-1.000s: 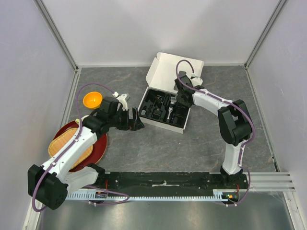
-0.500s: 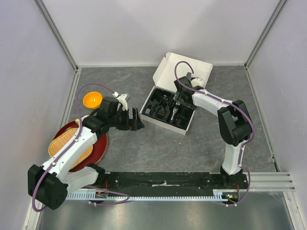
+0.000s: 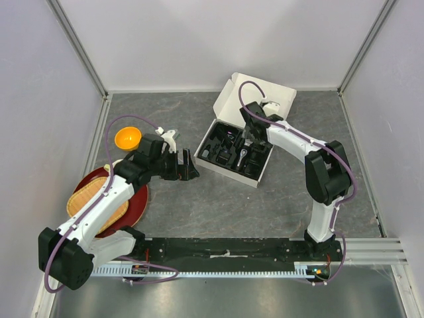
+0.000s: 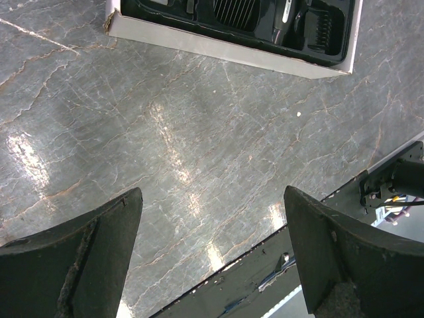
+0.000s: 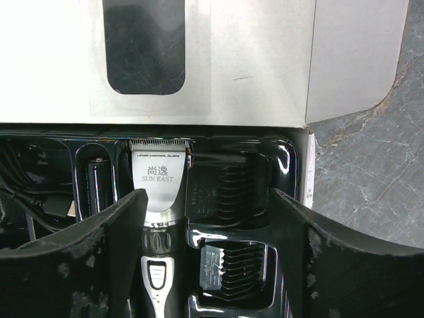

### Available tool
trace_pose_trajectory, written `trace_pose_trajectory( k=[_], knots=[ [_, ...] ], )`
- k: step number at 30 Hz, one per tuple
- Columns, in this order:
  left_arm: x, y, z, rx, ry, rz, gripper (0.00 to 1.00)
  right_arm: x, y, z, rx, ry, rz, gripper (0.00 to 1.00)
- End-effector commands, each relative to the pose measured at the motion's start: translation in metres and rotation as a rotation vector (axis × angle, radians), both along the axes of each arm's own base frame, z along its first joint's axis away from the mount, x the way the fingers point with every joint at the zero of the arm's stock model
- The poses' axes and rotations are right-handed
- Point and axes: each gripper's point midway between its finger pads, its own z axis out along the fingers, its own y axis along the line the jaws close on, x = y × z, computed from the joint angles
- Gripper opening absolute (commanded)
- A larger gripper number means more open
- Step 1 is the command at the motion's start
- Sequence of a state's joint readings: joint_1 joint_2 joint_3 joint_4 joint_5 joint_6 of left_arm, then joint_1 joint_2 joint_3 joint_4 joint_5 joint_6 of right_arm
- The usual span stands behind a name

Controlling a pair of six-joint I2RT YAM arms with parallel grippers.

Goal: Sort the hair-cutting tools

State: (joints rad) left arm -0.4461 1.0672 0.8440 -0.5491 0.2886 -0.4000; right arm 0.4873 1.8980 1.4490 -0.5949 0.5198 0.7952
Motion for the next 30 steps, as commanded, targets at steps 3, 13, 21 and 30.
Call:
trace_pose_trajectory(
  k=[3,13,21,30],
  knots=[
    [0.004,0.001,0.009,-0.002,-0.034,0.003,0.93,0.009,0.006,0.034,0.0,-0.076,0.007,0.71],
    [0.005,0.001,0.008,0.001,-0.03,0.004,0.93,0.009,0.002,0.002,-0.055,-0.014,-0.003,0.54],
    [0.005,0.001,0.008,0.002,-0.033,0.004,0.93,0.008,-0.009,-0.011,-0.121,0.019,-0.044,0.31],
    [0.005,0.001,0.008,0.003,-0.03,0.002,0.93,0.009,-0.012,-0.01,-0.157,0.038,-0.048,0.29]
  ],
)
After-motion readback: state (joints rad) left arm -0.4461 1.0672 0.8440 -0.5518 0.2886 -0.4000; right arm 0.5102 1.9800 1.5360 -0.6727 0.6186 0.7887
